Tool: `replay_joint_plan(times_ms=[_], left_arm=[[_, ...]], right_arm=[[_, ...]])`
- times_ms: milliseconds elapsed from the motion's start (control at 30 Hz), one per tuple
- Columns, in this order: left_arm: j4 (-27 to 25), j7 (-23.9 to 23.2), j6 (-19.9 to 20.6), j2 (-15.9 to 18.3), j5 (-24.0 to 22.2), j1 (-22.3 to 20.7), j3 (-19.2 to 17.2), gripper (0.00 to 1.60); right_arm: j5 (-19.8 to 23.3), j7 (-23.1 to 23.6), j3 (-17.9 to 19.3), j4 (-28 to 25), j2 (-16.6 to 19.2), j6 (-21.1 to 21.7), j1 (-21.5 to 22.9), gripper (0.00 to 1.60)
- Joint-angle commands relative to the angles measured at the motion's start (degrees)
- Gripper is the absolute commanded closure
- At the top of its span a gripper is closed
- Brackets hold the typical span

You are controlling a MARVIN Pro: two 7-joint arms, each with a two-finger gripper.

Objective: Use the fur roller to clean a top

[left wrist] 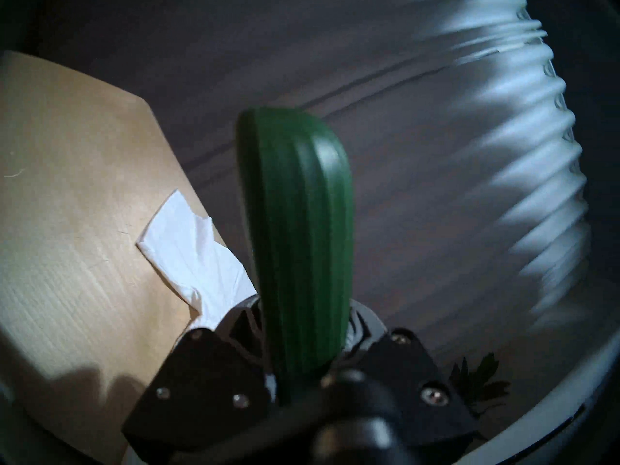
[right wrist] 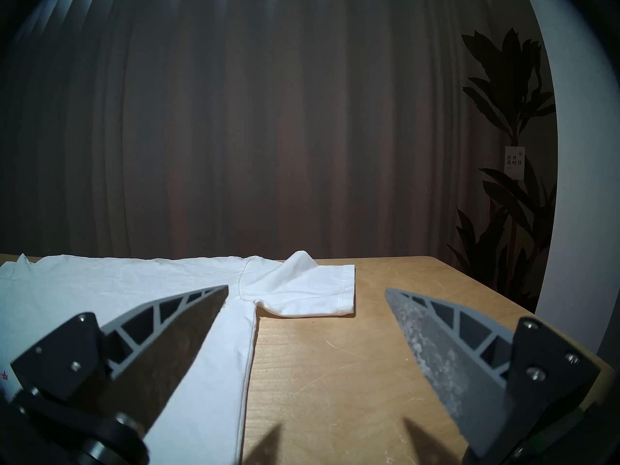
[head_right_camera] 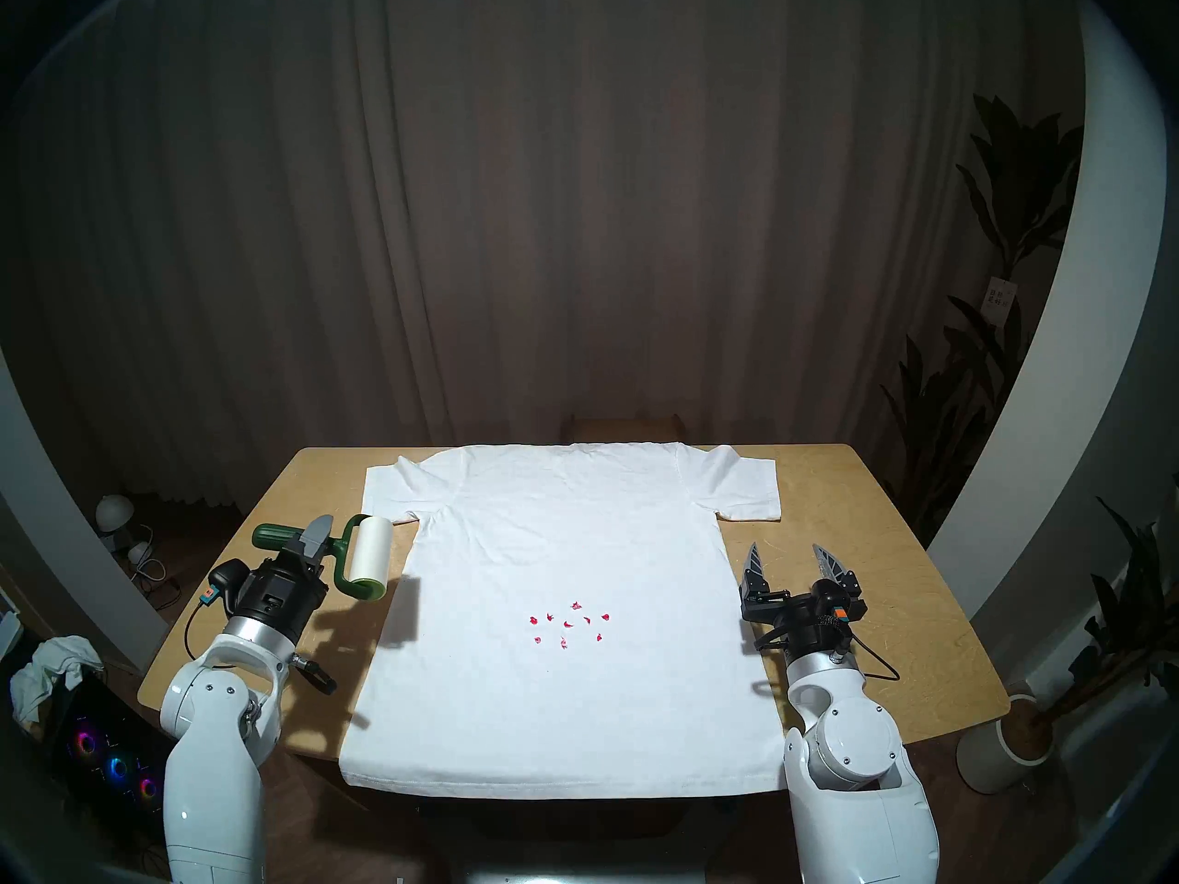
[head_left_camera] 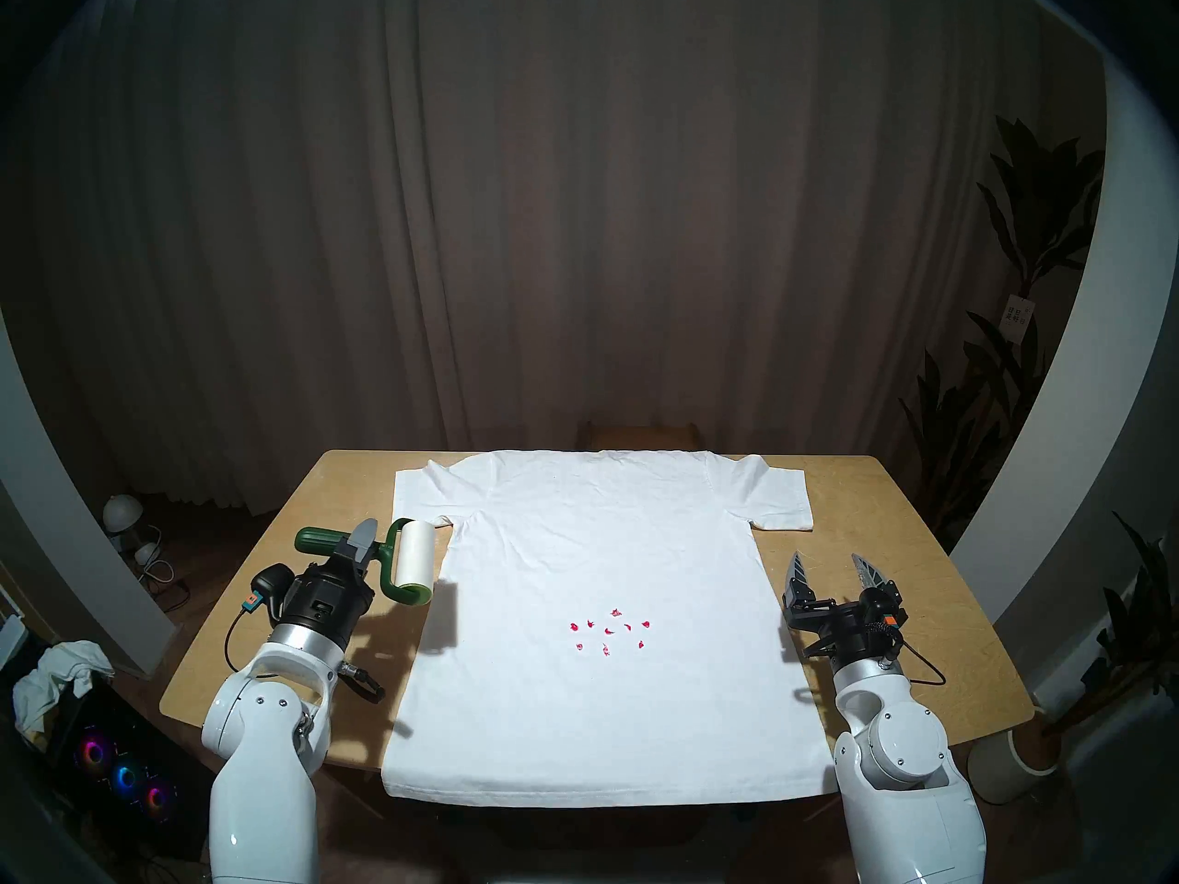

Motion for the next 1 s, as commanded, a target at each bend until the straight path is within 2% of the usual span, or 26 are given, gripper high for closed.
replay_joint_plan(times_ms=[0,100,133,167,200,267,367,633,767,900,967], left_arm=[[-2.21,-6.46,-6.54,-0.04,7.25,2.05,2.06,1.6],[-1.68,-10.28,-10.61,-0.68,10.91,2.94,3.09,1.6],[-2.14,-9.8,-10.2,-1.35,11.99,3.04,3.32,1.6],[-1.49,-11.73,-12.5,-1.37,12.21,3.21,4.02,1.6],[-1.99,-11.26,-11.83,-1.97,12.94,3.22,4.24,1.6],[-1.32,-13.56,-14.53,-2.46,13.82,3.28,5.35,1.6],[-1.06,-14.23,-16.93,-3.0,14.87,3.11,7.12,1.6],[-0.61,-12.48,-18.0,-4.61,18.11,2.27,12.13,1.6],[-0.5,-9.75,-18.49,-4.61,20.01,1.71,14.27,1.6],[-0.37,-7.18,-19.08,-4.49,19.98,1.25,15.8,1.6],[-0.23,-5.97,-18.51,-4.31,17.9,1.0,16.6,1.6]], right_arm=[[0.61,1.54,-0.64,-0.53,0.57,-1.31,1.59,0.0],[0.62,2.05,-0.85,-0.09,0.93,-1.53,2.01,0.0],[0.46,2.28,-0.93,0.23,1.22,-1.65,2.16,0.0],[0.45,2.42,-0.97,0.49,1.37,-1.74,2.27,0.0],[0.44,2.64,-1.02,0.74,1.55,-1.75,2.35,0.0],[0.23,3.07,-1.13,1.29,2.02,-1.96,2.48,0.0],[-0.53,3.46,-1.37,2.37,2.74,-2.42,2.65,0.0],[-1.47,4.08,-1.13,4.46,4.34,-0.55,3.48,0.0],[-1.98,5.52,-1.3,5.26,5.64,0.31,4.04,0.0],[-2.58,7.03,-1.55,5.42,6.96,2.09,4.61,0.0],[-3.64,7.79,-1.86,5.34,7.97,2.97,4.86,0.0]])
